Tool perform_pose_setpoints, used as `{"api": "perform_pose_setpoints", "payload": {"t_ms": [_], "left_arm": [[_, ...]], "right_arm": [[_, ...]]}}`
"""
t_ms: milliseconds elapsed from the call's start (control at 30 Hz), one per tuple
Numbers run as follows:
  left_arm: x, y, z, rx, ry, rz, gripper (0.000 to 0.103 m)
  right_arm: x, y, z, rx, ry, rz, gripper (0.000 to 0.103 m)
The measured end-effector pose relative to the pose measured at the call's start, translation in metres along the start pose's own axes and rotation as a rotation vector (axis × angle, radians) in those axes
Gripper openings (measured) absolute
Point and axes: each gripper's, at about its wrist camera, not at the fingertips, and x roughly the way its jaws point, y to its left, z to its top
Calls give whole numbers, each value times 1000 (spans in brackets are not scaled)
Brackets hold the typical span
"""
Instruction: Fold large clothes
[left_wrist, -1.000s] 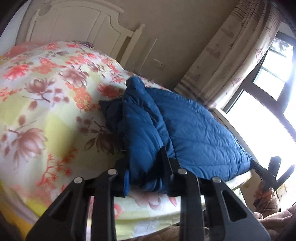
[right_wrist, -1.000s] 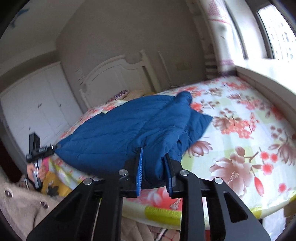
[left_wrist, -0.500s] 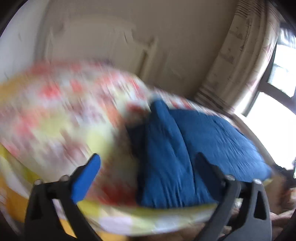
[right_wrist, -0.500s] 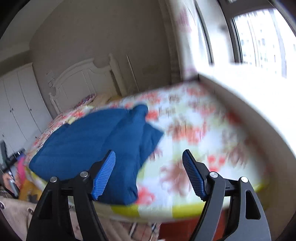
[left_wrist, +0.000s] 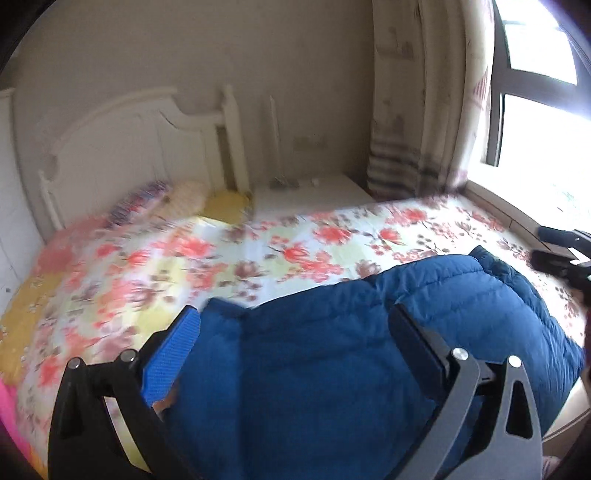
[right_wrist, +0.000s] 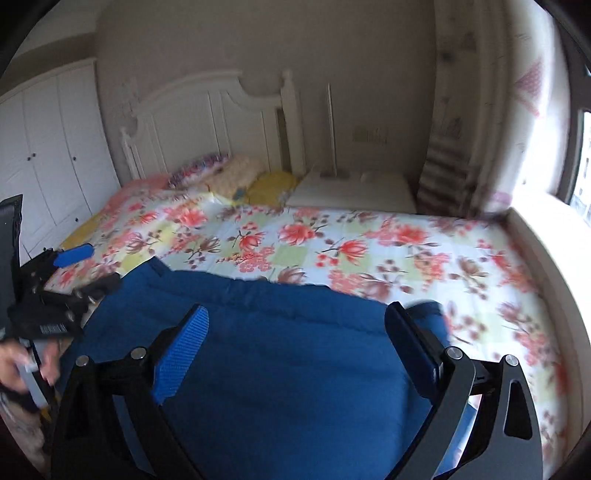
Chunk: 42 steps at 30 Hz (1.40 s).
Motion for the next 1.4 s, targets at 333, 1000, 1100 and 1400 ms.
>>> {"api": "perform_pose_setpoints", "payload": {"t_ms": [333,1000,1100,1400], "left_arm": [[122,17,7,-81,186,88,101],[170,42,-31,-237,261,-55,101],[169,43,-32,-240,259,-57,101],[169,44,-32,-242,259,-59,101]], "right_arm": [[152,23,-18,-174,299,-166,95],[115,21,-24,-126,62,-56,97],[144,23,-29,-139,228,-26,99],[124,-25,-16,24,210,-230,98]]}}
